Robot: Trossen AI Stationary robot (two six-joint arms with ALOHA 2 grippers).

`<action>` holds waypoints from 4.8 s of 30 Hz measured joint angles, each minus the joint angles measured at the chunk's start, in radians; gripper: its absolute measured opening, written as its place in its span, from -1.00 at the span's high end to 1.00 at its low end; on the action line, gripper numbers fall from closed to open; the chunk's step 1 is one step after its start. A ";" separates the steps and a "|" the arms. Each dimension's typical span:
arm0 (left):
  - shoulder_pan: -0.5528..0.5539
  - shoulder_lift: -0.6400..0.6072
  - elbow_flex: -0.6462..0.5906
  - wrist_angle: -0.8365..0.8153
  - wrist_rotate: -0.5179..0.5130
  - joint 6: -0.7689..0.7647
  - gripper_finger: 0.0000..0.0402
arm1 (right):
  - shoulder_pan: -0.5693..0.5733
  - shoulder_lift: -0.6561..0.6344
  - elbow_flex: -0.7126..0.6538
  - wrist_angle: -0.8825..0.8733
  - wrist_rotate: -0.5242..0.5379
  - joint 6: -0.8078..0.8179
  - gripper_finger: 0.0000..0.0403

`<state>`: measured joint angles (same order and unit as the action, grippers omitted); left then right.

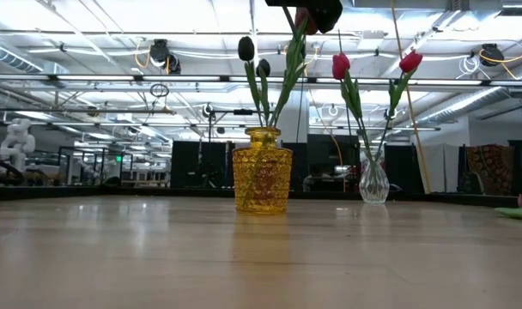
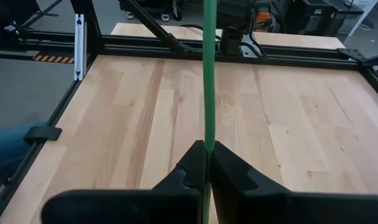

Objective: Sort flowers into vase by color
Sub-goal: Put the left dark red flower into the yellow vase

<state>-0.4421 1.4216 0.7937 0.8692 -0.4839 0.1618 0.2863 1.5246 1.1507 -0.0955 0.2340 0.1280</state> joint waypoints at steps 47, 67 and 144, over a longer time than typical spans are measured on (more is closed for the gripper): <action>0.080 -0.142 -0.131 -0.067 0.014 -0.051 0.97 | 0.054 -0.227 0.000 -0.457 0.085 0.174 0.21; 0.169 -0.010 -0.240 0.090 0.032 -0.182 0.95 | 0.068 -0.233 0.000 -0.458 0.109 0.122 0.20; 0.137 -0.051 -0.243 -0.038 -0.068 -0.183 0.93 | 0.069 -0.233 0.000 -0.456 0.105 0.121 0.20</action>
<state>-0.3050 1.3701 0.5503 0.8316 -0.5514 -0.0216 0.3550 1.2911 1.1507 -0.5514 0.3386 0.2494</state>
